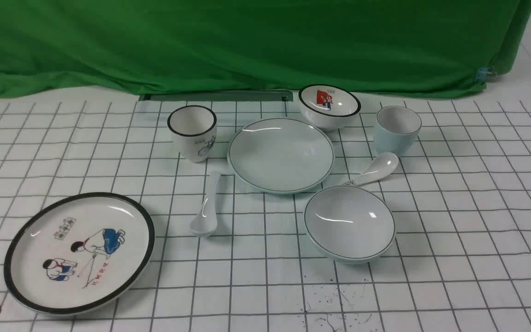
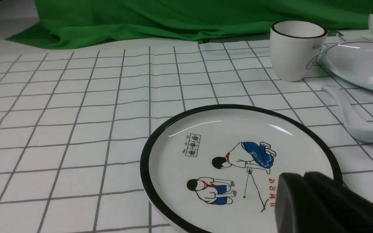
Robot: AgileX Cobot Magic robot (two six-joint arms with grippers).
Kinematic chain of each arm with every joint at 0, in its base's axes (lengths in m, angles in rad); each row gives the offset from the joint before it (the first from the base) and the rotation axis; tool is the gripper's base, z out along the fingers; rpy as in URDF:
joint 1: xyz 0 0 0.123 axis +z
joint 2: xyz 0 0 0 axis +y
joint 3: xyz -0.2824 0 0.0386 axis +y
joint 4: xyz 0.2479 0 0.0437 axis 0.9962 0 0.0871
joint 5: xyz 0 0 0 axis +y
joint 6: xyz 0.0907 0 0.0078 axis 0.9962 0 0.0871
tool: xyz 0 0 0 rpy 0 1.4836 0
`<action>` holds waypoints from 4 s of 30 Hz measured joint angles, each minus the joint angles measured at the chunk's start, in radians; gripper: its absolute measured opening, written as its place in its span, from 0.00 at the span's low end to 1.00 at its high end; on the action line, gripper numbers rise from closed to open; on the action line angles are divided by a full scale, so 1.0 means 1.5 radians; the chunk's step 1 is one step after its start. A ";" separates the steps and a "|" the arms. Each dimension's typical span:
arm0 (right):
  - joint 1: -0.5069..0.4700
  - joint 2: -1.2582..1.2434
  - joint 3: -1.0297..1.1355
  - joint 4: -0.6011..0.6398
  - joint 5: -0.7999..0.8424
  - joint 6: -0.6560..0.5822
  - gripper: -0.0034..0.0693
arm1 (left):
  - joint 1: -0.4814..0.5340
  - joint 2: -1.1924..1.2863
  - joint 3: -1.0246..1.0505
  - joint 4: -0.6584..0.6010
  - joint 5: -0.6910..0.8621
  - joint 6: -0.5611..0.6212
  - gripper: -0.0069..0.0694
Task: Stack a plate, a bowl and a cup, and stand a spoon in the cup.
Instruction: Use the right arm to grab a blue rice bowl
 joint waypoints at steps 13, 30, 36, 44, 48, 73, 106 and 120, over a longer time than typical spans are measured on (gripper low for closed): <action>0.000 0.000 0.000 0.000 0.000 0.000 0.30 | 0.000 0.000 0.000 0.005 0.000 0.000 0.05; 0.000 0.000 0.000 0.000 0.000 0.000 0.37 | 0.000 0.000 0.000 0.052 -0.013 0.033 0.05; 0.000 0.000 0.000 0.000 -0.058 0.000 0.37 | 0.000 0.000 0.000 0.051 -0.102 0.034 0.05; 0.000 0.000 0.000 0.000 -0.343 -0.002 0.38 | 0.000 0.000 0.000 0.052 -0.283 0.035 0.05; 0.000 0.000 0.000 0.000 -0.455 0.018 0.38 | 0.000 0.000 0.000 0.055 -0.372 0.035 0.05; 0.000 0.387 -0.351 0.000 -0.133 -0.093 0.07 | 0.000 0.457 -0.435 0.140 -0.175 -0.313 0.05; 0.262 0.893 -0.519 0.064 0.258 -0.148 0.07 | -0.273 1.239 -0.975 0.000 0.385 -0.092 0.37; 0.263 0.893 -0.519 0.064 0.241 -0.149 0.09 | -0.273 1.309 -1.025 0.007 0.395 -0.092 0.56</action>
